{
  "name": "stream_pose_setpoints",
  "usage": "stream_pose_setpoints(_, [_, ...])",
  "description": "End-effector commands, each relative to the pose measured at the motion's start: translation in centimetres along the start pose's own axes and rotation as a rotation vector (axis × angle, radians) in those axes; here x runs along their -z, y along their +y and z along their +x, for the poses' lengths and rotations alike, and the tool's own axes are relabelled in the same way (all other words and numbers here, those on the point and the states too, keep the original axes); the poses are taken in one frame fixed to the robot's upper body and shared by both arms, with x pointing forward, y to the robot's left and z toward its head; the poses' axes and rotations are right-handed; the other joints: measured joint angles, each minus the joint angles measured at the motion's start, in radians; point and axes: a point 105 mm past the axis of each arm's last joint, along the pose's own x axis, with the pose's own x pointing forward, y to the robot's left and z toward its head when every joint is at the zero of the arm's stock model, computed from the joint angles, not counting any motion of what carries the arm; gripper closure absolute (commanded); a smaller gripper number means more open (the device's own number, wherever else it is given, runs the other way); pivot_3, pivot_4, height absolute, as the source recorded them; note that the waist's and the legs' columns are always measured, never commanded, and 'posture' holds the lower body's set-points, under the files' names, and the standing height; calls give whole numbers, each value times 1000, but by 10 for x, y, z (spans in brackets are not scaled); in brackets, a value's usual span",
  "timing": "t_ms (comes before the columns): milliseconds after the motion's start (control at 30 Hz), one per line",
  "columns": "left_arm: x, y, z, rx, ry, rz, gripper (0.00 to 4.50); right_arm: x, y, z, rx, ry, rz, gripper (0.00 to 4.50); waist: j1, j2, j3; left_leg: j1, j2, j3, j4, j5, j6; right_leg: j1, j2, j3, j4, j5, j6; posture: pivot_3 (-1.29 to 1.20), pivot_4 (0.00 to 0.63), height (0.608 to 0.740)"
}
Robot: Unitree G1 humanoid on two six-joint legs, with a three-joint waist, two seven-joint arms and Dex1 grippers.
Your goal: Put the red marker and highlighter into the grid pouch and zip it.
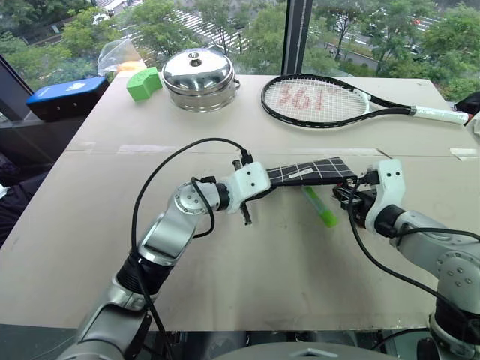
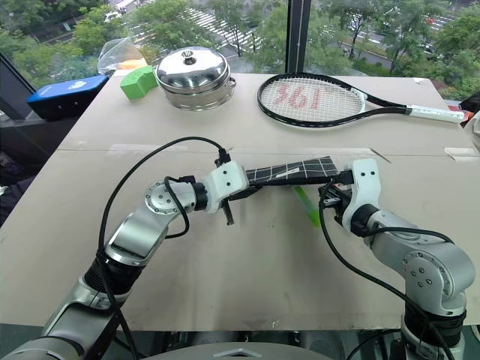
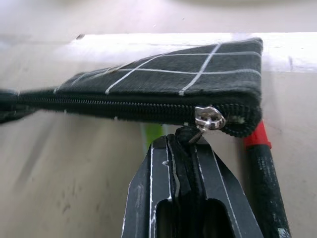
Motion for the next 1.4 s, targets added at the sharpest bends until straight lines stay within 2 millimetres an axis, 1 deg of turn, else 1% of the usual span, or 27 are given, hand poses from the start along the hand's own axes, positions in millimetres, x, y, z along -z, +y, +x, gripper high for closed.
stream_pose_setpoints(33, [-20, 5, -3, -12, -55, 37, 4500, -5, 23, 3, -117, 8, -42, 4457, 0, 0, 0, 0, 0, 0, 0, 0, 0, 0, 0, 0, 0, 0, 0, 0, 150, 740])
stream_pose_setpoints(133, [-23, 5, -2, -9, -62, 34, 4500, 0, 30, 13, -145, 47, -48, 4457, 0, 0, 0, 0, 0, 0, 0, 0, 0, 0, 0, 0, 0, 0, 0, 0, 150, 740])
stream_pose_setpoints(200, [-24, 5, -2, -9, -66, 32, 4500, 1, 30, 18, -143, 56, -50, 4457, 0, 0, 0, 0, 0, 0, 0, 0, 0, 0, 0, -1, 0, 0, 0, 0, 150, 740])
stream_pose_setpoints(333, [-25, 5, -3, -11, -65, 27, 4500, -5, 33, 27, -150, 41, -36, 4457, 0, 0, 0, -1, 0, 0, 0, 0, 0, 0, 0, 0, 0, 0, 0, 0, 150, 740])
stream_pose_setpoints(467, [-32, 2, -5, -13, -66, 28, 4500, -12, 51, 34, -227, 24, -26, 4457, -1, 0, 0, -1, 0, 0, 0, 0, 0, -1, 0, 0, 0, 0, 0, 0, 150, 740])
stream_pose_setpoints(533, [-34, 0, -8, -13, -60, 35, 4500, -14, 55, 35, -251, 18, -21, 4457, -1, 0, 0, -1, 0, 0, 0, 2, -3, -1, 0, 0, 0, 0, 0, 0, 150, 740])
stream_pose_setpoints(667, [-30, 2, -15, -20, -26, 58, 4500, -17, 47, 34, -237, 14, -2, 4457, 0, 0, 0, -2, 0, 0, 0, 2, -4, -1, 0, 0, 0, 0, 0, 0, 150, 740])
stream_pose_setpoints(733, [-30, 2, -14, -22, -23, 57, 4500, -18, 48, 34, -255, 20, 3, 4457, 0, 0, 0, -1, 0, 0, 0, 2, -3, -1, 0, 0, 0, 0, 0, 0, 150, 740])
stream_pose_setpoints(800, [-31, 0, -12, -21, -27, 55, 4500, -18, 57, 38, -292, 28, -2, 4457, 0, 0, 0, -1, 0, 0, 0, 1, -2, -1, 0, 0, 0, 0, 0, 0, 150, 740])
stream_pose_setpoints(833, [-32, -2, -11, -20, -30, 53, 4500, -18, 66, 40, -326, 33, -10, 4457, -1, 0, 0, -1, 0, 0, 0, 1, -2, -1, 0, 0, 0, 0, 0, 0, 150, 740])
stream_pose_setpoints(867, [-32, -3, -10, -18, -32, 51, 4500, -18, 75, 43, -361, 37, -17, 4457, -2, 1, 0, -1, 0, 0, 0, 1, -2, -1, 0, 0, 0, 0, 0, 0, 150, 740])
stream_pose_setpoints(967, [-33, -7, -8, -11, -33, 47, 4500, -19, 111, 52, -513, 60, -56, 4457, -6, 1, 0, -1, 0, 0, 0, 1, -2, -1, 1, 0, 0, 0, 0, 0, 150, 740])
stream_pose_setpoints(1033, [-34, -9, -7, -10, -32, 46, 4500, -16, 130, 56, -595, 83, -86, 4457, -7, 1, 0, -1, 1, -1, 0, 2, -3, -1, 1, 0, 0, 0, 0, 0, 150, 740])
stream_pose_setpoints(1067, [-35, -9, -7, -10, -33, 46, 4500, -14, 135, 58, -619, 95, -100, 4457, -6, 1, 1, -1, 1, -1, 0, 2, -3, -1, 2, 0, 0, 0, 0, 0, 150, 740])
stream_pose_setpoints(1200, [-39, -12, -6, -17, -43, 42, 4500, -2, 144, 71, -657, 145, -150, 4457, -1, 1, 1, -2, 0, -1, 0, 2, -4, -1, 0, 0, 0, 0, 0, 0, 150, 740])
stream_pose_setpoints(1300, [-44, -11, -6, -31, -78, 14, 4500, 6, 146, 74, -690, 175, -167, 4457, -2, 1, 1, -1, -1, 0, 0, 2, -4, -1, 0, 0, 0, 0, 0, 0, 150, 740])
stream_pose_setpoints(1333, [-46, -9, -6, -39, -95, -10, 4500, 9, 146, 73, -698, 180, -171, 4457, -2, 1, 1, -2, 0, 0, 0, 2, -4, -1, 0, 0, 0, 0, 0, 0, 150, 740])
stream_pose_setpoints(1400, [-48, 2, -10, -52, -136, -90, 4500, 12, 143, 72, -706, 181, -164, 4457, -1, 1, 0, -2, 0, -1, 0, 2, -4, -1, 0, 0, 0, 0, 0, 0, 150, 740])
